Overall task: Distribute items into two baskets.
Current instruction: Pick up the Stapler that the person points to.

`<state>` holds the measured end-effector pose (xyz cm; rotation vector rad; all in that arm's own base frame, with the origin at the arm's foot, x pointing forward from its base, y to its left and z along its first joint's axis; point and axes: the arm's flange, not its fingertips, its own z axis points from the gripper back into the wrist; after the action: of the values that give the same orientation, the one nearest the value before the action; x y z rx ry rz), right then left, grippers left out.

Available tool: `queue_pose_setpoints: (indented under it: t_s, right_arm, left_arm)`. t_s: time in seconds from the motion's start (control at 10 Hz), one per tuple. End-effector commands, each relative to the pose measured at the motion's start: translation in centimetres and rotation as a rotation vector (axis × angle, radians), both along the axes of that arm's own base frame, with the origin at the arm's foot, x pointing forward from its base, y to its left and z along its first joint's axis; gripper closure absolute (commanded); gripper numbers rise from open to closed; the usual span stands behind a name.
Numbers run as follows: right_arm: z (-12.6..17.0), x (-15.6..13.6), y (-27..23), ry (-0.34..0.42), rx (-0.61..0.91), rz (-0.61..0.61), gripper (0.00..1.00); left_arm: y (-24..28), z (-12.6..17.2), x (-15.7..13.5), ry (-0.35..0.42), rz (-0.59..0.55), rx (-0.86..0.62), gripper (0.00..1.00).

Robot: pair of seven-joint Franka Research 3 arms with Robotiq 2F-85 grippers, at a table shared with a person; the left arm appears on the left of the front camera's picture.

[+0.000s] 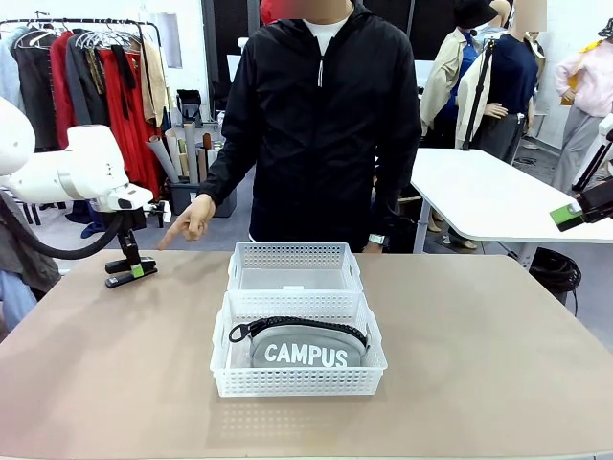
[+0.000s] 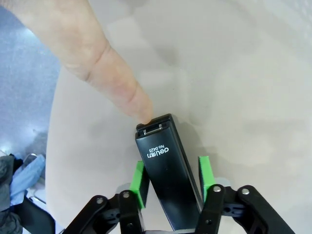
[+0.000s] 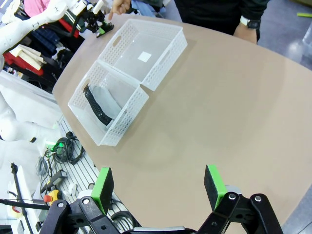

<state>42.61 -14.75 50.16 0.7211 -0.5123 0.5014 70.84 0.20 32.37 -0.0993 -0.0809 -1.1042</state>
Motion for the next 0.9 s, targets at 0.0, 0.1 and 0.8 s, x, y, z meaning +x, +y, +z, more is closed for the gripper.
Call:
queue_pose_setpoints:
  t_s: [0.0, 0.1, 0.8]
  right_arm:
    - [0.17, 0.12, 0.06, -0.009, -0.008, -0.006, 0.02]
    - [0.17, 0.12, 0.06, -0.009, -0.008, -0.006, 0.02]
    - [0.17, 0.12, 0.06, -0.009, -0.008, -0.006, 0.02]
  left_arm:
    - [0.35, 0.02, -0.41, -0.011, -0.02, -0.008, 1.0]
    - [0.3, 0.06, -0.42, -0.002, -0.021, -0.006, 1.0]
    - [0.07, 0.04, 0.01, -0.001, 0.001, 0.0, 1.0]
